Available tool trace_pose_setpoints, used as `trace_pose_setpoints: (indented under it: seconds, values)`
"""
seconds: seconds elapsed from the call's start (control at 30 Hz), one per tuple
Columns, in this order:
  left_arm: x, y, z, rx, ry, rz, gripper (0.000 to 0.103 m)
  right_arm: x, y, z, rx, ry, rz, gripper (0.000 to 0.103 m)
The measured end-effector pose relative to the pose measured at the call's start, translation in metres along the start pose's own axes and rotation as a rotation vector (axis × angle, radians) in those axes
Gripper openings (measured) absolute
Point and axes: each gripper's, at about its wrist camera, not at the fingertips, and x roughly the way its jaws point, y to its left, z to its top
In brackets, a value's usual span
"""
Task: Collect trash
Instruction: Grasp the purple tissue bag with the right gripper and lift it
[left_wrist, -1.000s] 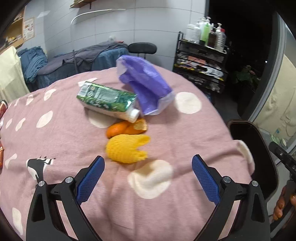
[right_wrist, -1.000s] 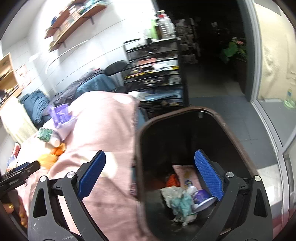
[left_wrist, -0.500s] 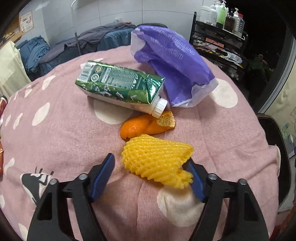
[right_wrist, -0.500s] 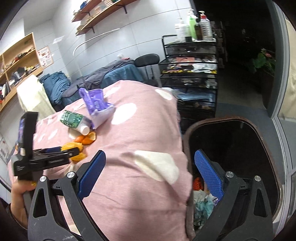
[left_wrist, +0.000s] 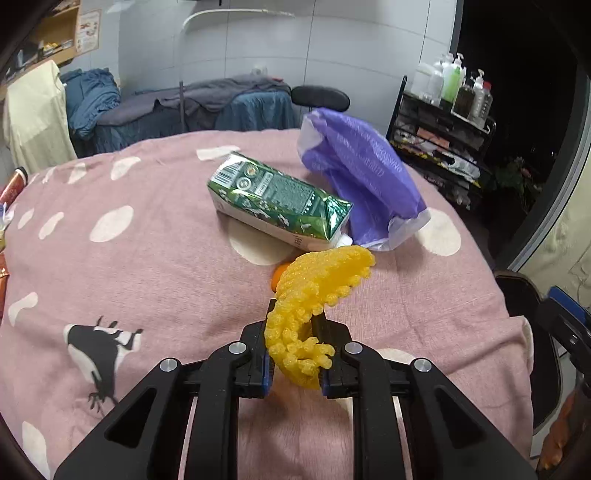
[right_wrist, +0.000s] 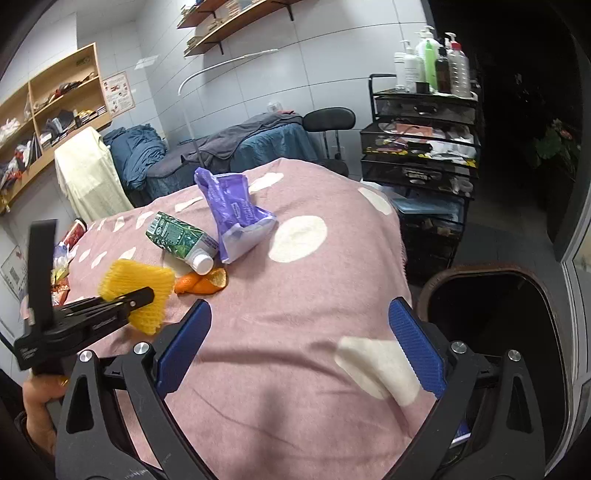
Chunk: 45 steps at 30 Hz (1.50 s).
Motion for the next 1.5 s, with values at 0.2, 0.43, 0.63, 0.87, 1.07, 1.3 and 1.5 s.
trace_pose_setpoints:
  seconds: [0.2,0.43,0.63,0.87,1.07,1.3,1.5]
  values:
    - [-0.013,0.003,-0.006,-0.016,-0.020,-0.004,0.018,0.024,0.019,0.016,-0.054,0.028,0.024,0.095]
    - [-0.014,0.003,-0.010,-0.021,-0.027,-0.009,0.018,0.061,0.047,0.038,-0.135,0.073,0.008,0.095]
    - [-0.016,0.005,-0.012,-0.028,-0.035,-0.016,0.018,0.098,0.066,0.055,-0.223,0.124,-0.014,0.082]
    - [-0.019,0.005,-0.012,-0.026,-0.043,-0.021,0.018,0.142,0.079,0.062,-0.305,0.202,-0.054,0.057]
    - [-0.020,0.003,-0.013,-0.027,-0.043,-0.026,0.018,0.148,0.077,0.067,-0.315,0.192,-0.075,0.036]
    - [-0.023,0.002,-0.014,-0.023,-0.049,-0.030,0.018,0.127,0.061,0.069,-0.245,0.143,-0.060,0.020]
    - [-0.029,-0.003,-0.017,-0.014,-0.056,-0.035,0.018,0.092,0.047,0.066,-0.185,0.088,-0.042,0.019]
